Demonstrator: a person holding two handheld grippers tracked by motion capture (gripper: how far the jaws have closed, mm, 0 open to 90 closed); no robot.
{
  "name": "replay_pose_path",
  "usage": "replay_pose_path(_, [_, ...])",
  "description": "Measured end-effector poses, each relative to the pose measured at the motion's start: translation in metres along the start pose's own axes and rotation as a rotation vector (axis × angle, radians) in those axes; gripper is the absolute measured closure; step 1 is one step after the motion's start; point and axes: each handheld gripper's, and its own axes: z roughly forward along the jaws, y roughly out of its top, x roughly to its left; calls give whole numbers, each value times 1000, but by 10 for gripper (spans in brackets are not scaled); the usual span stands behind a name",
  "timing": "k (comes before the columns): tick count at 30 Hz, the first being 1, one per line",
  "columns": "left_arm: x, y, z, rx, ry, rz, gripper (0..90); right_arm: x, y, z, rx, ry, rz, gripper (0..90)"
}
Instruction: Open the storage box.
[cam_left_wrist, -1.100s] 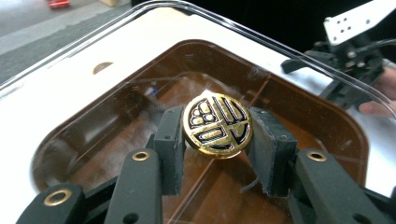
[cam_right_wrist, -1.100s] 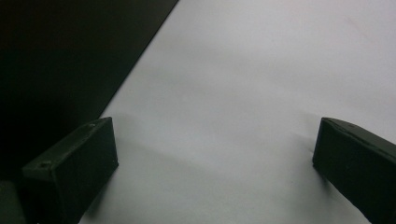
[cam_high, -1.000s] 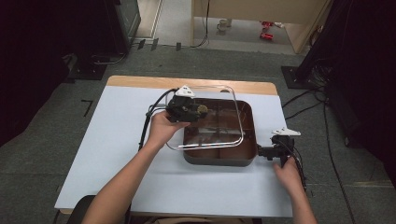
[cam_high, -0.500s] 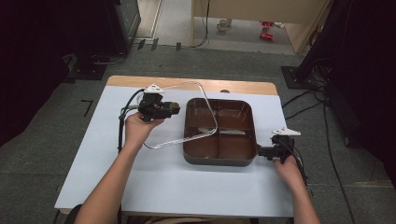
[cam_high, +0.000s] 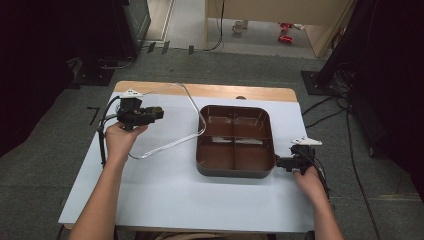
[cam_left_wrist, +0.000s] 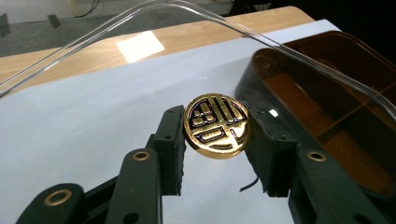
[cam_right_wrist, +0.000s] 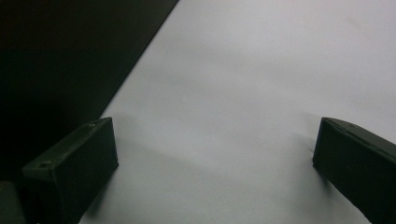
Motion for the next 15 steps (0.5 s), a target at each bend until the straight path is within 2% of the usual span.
replay_pose_path(3, [7,-1,-3,2,17,-13,593,0,0,0,0,0,-1,0])
replay_pose_path(4, [14,-3,-5,4,32,-24,593,0,0,0,0,0,-1,0])
replay_pose_path(5, [14,-3,-5,4,32,-24,593,0,0,0,0,0,-1,0])
replay_pose_path(8, [28,-10,-6,2,50,-60,593,0,0,0,0,0,-1,0])
replay_pose_path(9, [28,-10,-6,2,50,-60,593,0,0,0,0,0,-1,0])
replay_pose_path(10, [34,-13,-4,10,60,-73,593,0,0,0,0,0,-1,0])
replay_pose_path(15, [47,-24,4,24,88,-100,593,0,0,0,0,0,-1,0])
